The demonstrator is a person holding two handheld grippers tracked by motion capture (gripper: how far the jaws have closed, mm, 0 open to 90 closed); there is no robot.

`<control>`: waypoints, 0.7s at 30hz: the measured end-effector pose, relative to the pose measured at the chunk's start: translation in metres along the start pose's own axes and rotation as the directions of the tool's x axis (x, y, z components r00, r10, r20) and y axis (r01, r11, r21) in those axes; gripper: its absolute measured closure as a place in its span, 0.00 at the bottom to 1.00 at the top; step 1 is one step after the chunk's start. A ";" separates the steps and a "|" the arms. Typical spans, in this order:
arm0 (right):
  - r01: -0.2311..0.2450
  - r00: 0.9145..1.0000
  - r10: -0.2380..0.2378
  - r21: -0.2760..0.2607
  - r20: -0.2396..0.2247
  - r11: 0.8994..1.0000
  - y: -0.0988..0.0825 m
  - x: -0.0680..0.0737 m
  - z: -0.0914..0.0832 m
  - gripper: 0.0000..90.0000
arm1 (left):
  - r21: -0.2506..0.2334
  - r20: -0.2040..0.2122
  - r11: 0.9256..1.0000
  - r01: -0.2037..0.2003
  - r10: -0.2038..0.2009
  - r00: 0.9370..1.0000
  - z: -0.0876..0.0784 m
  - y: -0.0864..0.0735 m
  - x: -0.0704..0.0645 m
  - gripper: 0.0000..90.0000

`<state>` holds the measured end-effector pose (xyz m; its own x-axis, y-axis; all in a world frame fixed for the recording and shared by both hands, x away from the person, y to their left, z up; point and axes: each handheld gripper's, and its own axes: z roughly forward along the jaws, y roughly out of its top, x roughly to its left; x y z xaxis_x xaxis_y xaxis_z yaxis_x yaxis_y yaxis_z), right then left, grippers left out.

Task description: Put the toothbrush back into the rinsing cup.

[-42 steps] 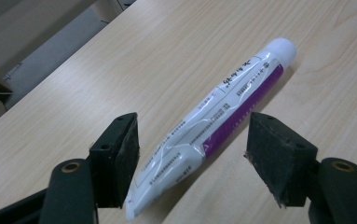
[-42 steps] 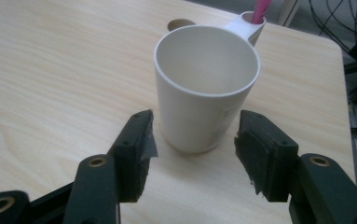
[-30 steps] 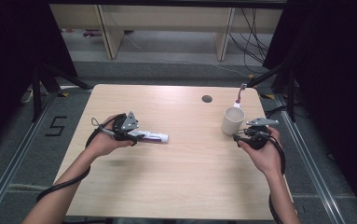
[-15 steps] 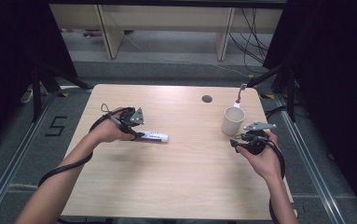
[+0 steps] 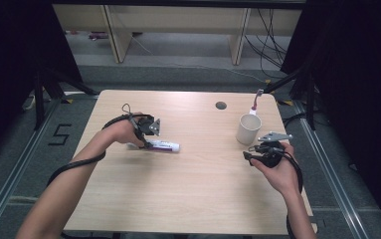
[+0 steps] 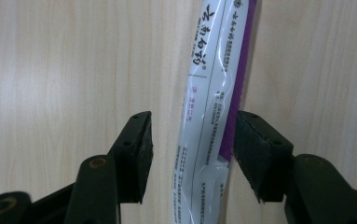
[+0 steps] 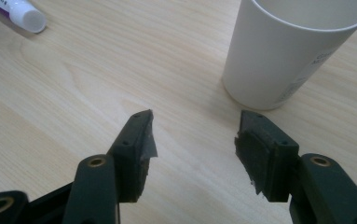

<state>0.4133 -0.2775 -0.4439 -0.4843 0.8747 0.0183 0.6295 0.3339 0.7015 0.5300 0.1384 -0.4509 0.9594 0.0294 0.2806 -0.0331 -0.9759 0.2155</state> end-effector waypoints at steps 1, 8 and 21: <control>0.007 1.000 -0.007 0.004 0.002 1.000 0.000 0.000 0.000 0.51 | 0.017 0.006 1.000 -0.013 0.013 1.000 0.001 0.002 0.001 0.53; 0.021 1.000 -0.021 0.000 0.001 1.000 0.000 0.000 0.001 0.51 | 0.049 0.074 0.998 -0.048 0.045 0.996 0.011 0.006 0.000 0.53; 0.024 1.000 -0.024 0.006 -0.004 1.000 0.001 0.002 0.002 0.52 | 0.063 0.101 0.997 -0.047 0.041 0.994 0.025 0.008 0.003 0.54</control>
<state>0.4144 -0.2750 -0.4448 -0.5017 0.8650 0.0046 0.6213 0.3566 0.6977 0.5397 0.1259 -0.4713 0.9806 -0.0321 0.1933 -0.0604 -0.9880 0.1424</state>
